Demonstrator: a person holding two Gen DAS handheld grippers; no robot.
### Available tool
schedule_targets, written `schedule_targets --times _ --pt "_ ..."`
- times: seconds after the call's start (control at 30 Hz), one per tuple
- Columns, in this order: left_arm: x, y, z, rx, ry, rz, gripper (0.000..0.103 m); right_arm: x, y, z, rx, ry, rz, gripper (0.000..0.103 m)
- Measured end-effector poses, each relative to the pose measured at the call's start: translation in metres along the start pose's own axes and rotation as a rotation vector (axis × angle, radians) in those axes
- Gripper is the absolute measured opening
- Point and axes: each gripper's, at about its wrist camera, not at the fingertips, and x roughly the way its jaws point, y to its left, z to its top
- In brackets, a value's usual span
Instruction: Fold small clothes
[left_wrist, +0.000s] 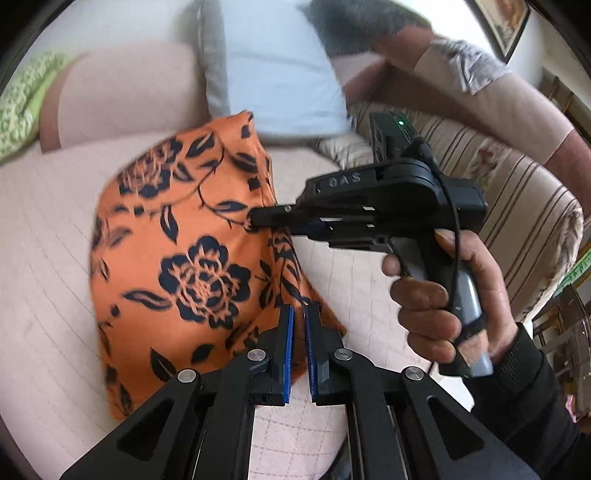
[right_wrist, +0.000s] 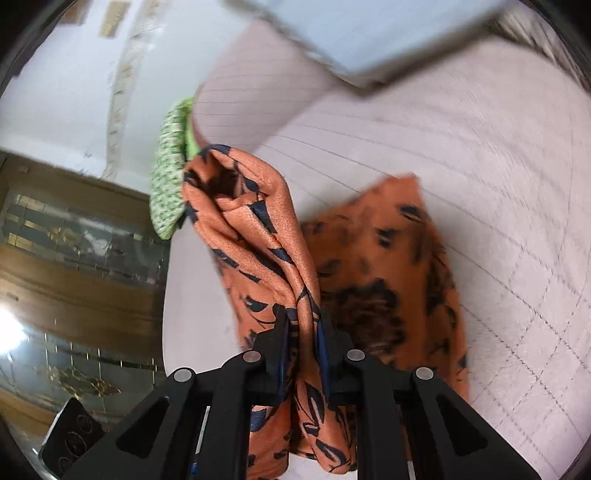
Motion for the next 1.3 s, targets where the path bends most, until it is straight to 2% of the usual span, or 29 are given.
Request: schedule_targets --times 0.1,0.17,0.23,0.3,0.37,0.4,0.43,0.47,0.57,0.67,0.7,0.73,0.77,0.8,0.83,0.9,1.0,1.07,1.17,1.27,1.3 --pt "0.018 -0.002 0.004 -0.021 0.066 -0.057 0.005 0.018 -0.029 0.002 0.062 -0.007 -0.013 0.014" --pt "0.022 -0.002 0.003 0.008 0.085 -0.054 0.005 0.029 -0.045 0.003 0.11 -0.005 -0.001 0.015" --pt "0.014 0.001 -0.003 0.033 0.091 -0.041 0.007 0.033 -0.053 0.001 0.135 -0.003 0.016 0.021" --pt "0.001 0.016 -0.001 0.019 0.088 -0.034 0.009 0.025 -0.054 -0.002 0.149 -0.023 0.013 0.025" --pt "-0.011 0.04 -0.004 -0.026 0.082 0.006 0.018 0.006 -0.039 -0.012 0.094 -0.067 -0.033 0.038" --pt "-0.019 0.054 -0.008 -0.048 0.071 0.037 0.022 -0.004 -0.031 -0.02 0.07 -0.089 -0.051 0.05" --pt "-0.028 0.07 -0.011 -0.074 0.048 0.071 0.032 -0.017 -0.022 -0.034 0.042 -0.124 -0.052 0.056" --pt "-0.036 0.087 -0.013 -0.107 0.029 0.103 0.039 -0.025 -0.019 -0.043 0.034 -0.145 -0.046 0.056" --pt "-0.049 0.119 -0.022 -0.205 0.033 0.132 0.04 -0.037 -0.019 -0.079 0.042 -0.17 -0.026 0.056" --pt "-0.043 0.137 -0.022 -0.269 0.058 0.183 0.041 -0.024 -0.03 -0.096 0.066 -0.148 -0.094 0.054" --pt "-0.036 0.141 -0.021 -0.285 0.075 0.194 0.041 -0.016 -0.034 -0.099 0.079 -0.129 -0.121 0.047" --pt "-0.032 0.144 -0.02 -0.301 0.091 0.196 0.041 -0.009 -0.034 -0.1 0.086 -0.115 -0.134 0.035" --pt "-0.027 0.145 -0.018 -0.309 0.103 0.192 0.041 -0.008 -0.035 -0.103 0.058 -0.111 -0.191 0.026" --pt "-0.024 0.143 -0.016 -0.306 0.113 0.191 0.041 -0.008 -0.029 -0.104 0.041 -0.122 -0.25 0.012" --pt "-0.024 0.141 -0.016 -0.297 0.112 0.192 0.041 -0.015 -0.024 -0.106 0.054 -0.149 -0.249 0.008" --pt "-0.027 0.136 -0.014 -0.267 0.096 0.177 0.042 -0.034 -0.011 -0.11 0.051 -0.216 -0.191 0.007" --pt "-0.012 0.134 -0.02 -0.254 0.095 0.163 0.045 -0.052 0.0 -0.118 0.03 -0.272 -0.25 0.007" --pt "-0.001 0.135 -0.024 -0.253 0.11 0.161 0.045 -0.042 -0.017 -0.118 0.058 -0.246 -0.308 0.007" --pt "0.014 0.138 -0.027 -0.243 0.138 0.184 0.045 -0.008 -0.045 -0.114 0.063 -0.165 -0.345 0.008" --pt "0.005 0.138 -0.028 -0.221 0.126 0.185 0.046 -0.022 -0.037 -0.112 0.075 -0.188 -0.279 0.017" --pt "0.003 0.138 -0.028 -0.229 0.121 0.17 0.046 -0.031 -0.03 -0.114 0.061 -0.203 -0.265 0.027"
